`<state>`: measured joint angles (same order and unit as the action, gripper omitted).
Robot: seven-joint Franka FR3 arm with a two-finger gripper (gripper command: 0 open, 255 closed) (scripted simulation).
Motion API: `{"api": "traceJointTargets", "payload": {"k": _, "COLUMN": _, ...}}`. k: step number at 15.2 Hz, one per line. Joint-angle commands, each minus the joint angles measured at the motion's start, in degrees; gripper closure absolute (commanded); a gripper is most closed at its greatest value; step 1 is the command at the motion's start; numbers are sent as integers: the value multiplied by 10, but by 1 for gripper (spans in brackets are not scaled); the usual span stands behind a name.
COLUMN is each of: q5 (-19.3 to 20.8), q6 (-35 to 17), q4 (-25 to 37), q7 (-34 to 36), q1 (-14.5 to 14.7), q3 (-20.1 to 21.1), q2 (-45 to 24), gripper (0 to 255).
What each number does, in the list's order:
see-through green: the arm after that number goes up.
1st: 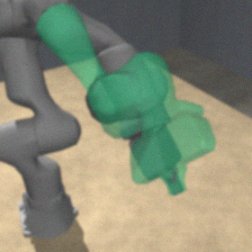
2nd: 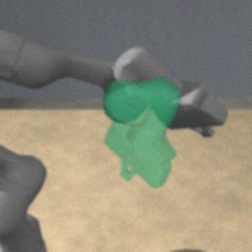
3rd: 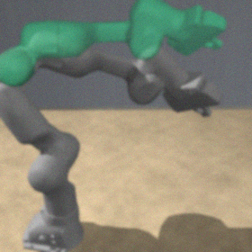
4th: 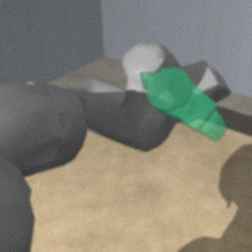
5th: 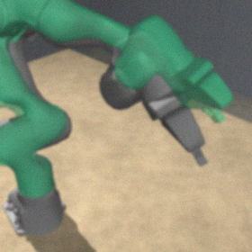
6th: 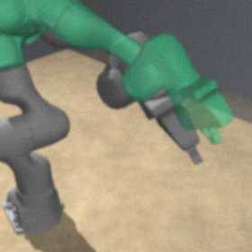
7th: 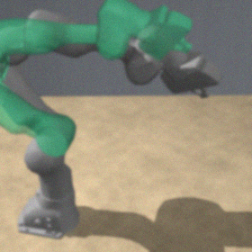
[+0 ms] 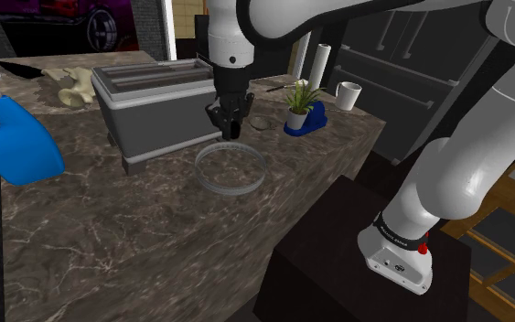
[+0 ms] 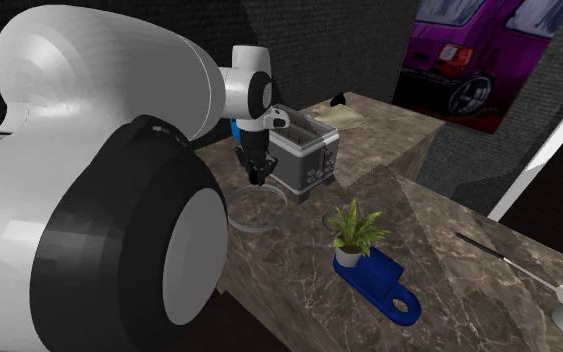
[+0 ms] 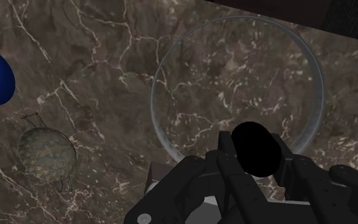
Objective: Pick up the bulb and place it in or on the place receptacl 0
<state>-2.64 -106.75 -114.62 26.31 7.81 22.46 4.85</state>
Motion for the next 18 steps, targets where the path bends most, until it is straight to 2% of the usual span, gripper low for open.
{"api": "traceJointTargets", "payload": {"k": 1, "q5": 0, "q6": 0, "q4": 0, "q7": 0, "q1": 0, "q3": 0, "q2": 0, "gripper": 255}}
{"api": "traceJointTargets", "payload": {"k": 2, "q5": 0, "q6": 0, "q4": 0, "q7": 0, "q1": 0, "q3": 0, "q2": 0, "gripper": 0}}
{"api": "traceJointTargets", "payload": {"k": 7, "q5": 0, "q6": 0, "q4": 0, "q7": 0, "q1": 0, "q3": 0, "q2": 0, "gripper": 0}}
{"api": "traceJointTargets", "payload": {"k": 11, "q5": 0, "q6": 73, "q4": 71, "q7": 0, "q1": -1, "q3": -2, "q2": 2, "gripper": 0}}
{"api": "traceJointTargets", "payload": {"k": 18, "q5": 0, "q6": 73, "q4": 71, "q7": 0, "q1": -1, "q3": -2, "q2": 2, "gripper": 0}}
